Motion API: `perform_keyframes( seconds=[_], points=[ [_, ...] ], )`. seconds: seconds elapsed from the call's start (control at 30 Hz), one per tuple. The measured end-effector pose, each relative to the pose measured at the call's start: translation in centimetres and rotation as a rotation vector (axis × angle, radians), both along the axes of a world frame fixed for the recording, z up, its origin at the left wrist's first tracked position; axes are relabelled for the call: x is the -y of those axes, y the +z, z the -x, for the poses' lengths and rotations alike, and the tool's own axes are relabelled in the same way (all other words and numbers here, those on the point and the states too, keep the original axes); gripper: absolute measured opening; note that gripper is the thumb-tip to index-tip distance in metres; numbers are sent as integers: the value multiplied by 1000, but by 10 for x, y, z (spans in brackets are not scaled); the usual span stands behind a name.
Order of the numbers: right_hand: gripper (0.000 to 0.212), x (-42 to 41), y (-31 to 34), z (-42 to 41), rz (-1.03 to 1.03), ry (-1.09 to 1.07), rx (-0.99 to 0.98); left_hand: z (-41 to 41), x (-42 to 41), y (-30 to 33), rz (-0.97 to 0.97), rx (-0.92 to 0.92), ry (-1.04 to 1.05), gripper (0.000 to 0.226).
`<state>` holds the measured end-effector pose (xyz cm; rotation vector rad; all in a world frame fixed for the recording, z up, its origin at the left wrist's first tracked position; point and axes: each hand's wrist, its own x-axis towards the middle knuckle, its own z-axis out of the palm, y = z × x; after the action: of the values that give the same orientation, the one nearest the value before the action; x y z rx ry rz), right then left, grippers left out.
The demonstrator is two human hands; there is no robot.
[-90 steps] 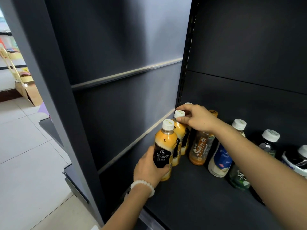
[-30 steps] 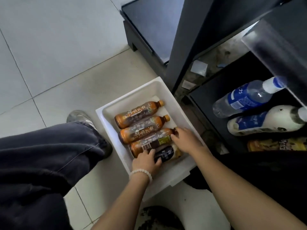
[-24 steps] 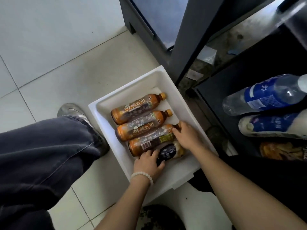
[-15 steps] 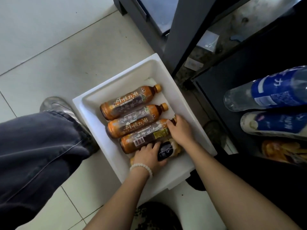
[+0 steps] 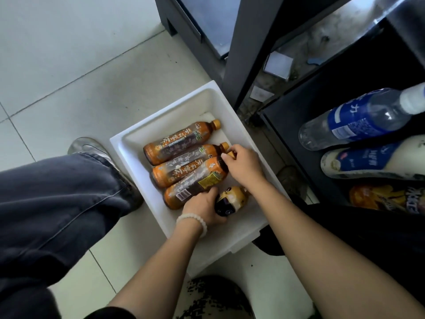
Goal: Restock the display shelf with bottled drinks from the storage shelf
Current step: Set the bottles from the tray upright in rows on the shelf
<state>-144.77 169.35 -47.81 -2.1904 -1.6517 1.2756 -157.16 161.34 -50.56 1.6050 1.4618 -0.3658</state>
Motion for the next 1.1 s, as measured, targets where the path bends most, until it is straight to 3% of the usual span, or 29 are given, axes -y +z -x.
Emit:
perform_keyframes(
  seconds=[0.17, 0.4, 0.57, 0.73, 0.83, 1.1],
  points=[
    [26, -2, 53, 16, -149, 235, 51, 17, 4, 36, -82, 15, -6, 68],
    [27, 13, 132, 18, -436, 476, 163, 40, 20, 97, -247, 128, 71, 65],
    [29, 18, 209, -17, -590, 322, 205, 50, 16, 154, -441, 128, 114, 77],
    [28, 24, 294, -41, -763, 234, 211, 47, 6, 224, -584, 122, 162, 57],
    [27, 27, 353, -60, -860, 183, 244, 32, -7, 274, -674, 125, 144, 60],
    [22, 33, 468, -118, -955, 65, 259, -36, -46, 380, -841, 398, 175, 59]
  ],
)
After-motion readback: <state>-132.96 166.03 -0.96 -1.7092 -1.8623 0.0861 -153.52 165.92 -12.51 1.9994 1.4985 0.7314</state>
